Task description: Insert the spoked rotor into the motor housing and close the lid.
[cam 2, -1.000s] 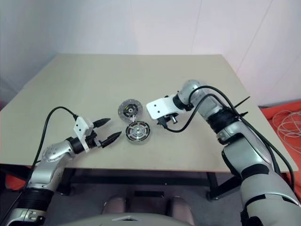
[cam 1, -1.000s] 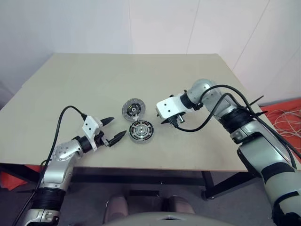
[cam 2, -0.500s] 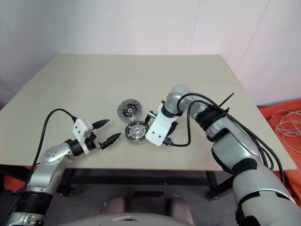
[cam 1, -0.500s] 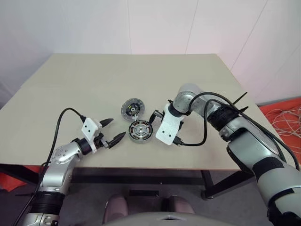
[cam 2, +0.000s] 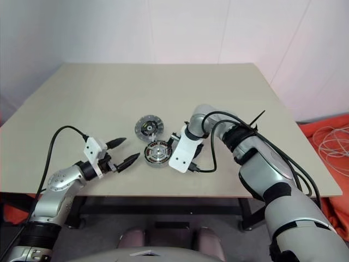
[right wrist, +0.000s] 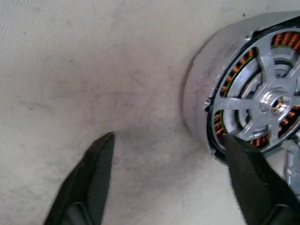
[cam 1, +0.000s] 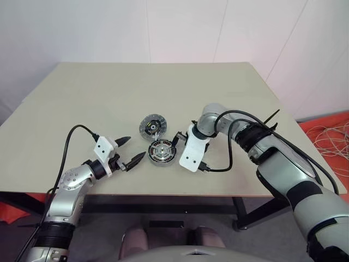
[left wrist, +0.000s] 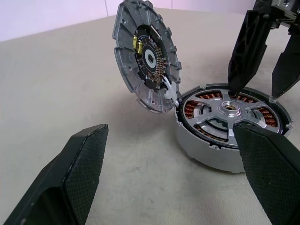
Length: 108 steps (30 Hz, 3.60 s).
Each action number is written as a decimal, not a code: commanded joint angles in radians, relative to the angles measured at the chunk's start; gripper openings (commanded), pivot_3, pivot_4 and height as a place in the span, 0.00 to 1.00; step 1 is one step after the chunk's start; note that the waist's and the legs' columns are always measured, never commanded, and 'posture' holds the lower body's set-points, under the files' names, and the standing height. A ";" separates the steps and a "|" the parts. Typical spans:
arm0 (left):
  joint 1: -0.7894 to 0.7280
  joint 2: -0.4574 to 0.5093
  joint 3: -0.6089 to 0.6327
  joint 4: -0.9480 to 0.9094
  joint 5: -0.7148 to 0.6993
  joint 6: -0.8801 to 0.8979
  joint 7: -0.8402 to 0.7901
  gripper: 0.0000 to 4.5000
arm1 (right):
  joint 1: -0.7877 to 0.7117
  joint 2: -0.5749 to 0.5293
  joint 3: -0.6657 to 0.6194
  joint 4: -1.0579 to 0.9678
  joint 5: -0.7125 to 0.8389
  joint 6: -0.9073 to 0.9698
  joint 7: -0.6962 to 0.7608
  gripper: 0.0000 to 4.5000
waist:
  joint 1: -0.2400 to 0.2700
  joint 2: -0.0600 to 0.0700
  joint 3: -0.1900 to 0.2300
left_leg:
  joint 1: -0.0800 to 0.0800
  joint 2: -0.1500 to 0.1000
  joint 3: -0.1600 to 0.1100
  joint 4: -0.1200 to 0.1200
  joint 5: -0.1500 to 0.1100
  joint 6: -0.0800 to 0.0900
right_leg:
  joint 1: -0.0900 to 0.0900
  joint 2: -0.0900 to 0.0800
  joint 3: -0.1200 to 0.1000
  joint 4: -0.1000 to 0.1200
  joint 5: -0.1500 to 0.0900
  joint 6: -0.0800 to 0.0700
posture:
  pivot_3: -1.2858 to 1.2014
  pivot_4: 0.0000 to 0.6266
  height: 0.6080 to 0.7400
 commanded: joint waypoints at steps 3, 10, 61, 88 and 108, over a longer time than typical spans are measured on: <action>-0.014 0.005 0.021 -0.028 0.002 -0.023 0.006 1.00 | -0.006 0.013 -0.014 -0.043 0.017 0.023 0.002 0.46 | 0.000 0.000 0.000 | 0.000 0.000 0.000 0.000 0.000 0.000 | 0.000 0.000 0.000 0.000 0.000 0.000 | 0.52 0.00 1.00; -0.020 0.000 0.014 -0.024 0.005 -0.024 0.011 1.00 | 0.044 0.018 -0.059 -0.208 -0.018 0.251 -0.034 0.00 | 0.000 -0.001 0.000 | 0.001 0.000 0.000 0.000 0.000 0.000 | 0.001 0.000 0.000 0.000 0.000 0.000 | 0.52 0.00 1.00; -0.083 -0.026 0.006 0.056 0.031 -0.040 -0.002 1.00 | 0.093 0.036 -0.111 -0.788 0.067 1.197 0.242 0.98 | 0.006 0.000 0.002 | 0.002 0.001 -0.001 -0.002 0.001 -0.003 | 0.001 0.000 0.001 0.000 0.001 -0.001 | 0.52 0.00 1.00; -0.081 -0.021 0.015 0.033 0.030 -0.037 0.010 1.00 | -0.154 0.049 0.056 0.170 -0.124 -0.158 -0.217 1.00 | -0.014 0.000 0.002 | -0.002 0.000 0.000 -0.001 0.000 0.000 | -0.002 0.000 0.000 -0.001 0.001 -0.001 | 0.52 0.00 1.00; -0.086 -0.031 0.008 0.034 0.031 -0.039 0.020 1.00 | -0.141 0.071 0.035 0.122 -0.128 -0.085 -0.175 0.00 | -0.021 0.001 0.002 | -0.002 0.000 0.000 0.000 0.000 0.001 | -0.002 0.000 0.000 -0.001 0.001 -0.001 | 0.52 0.00 1.00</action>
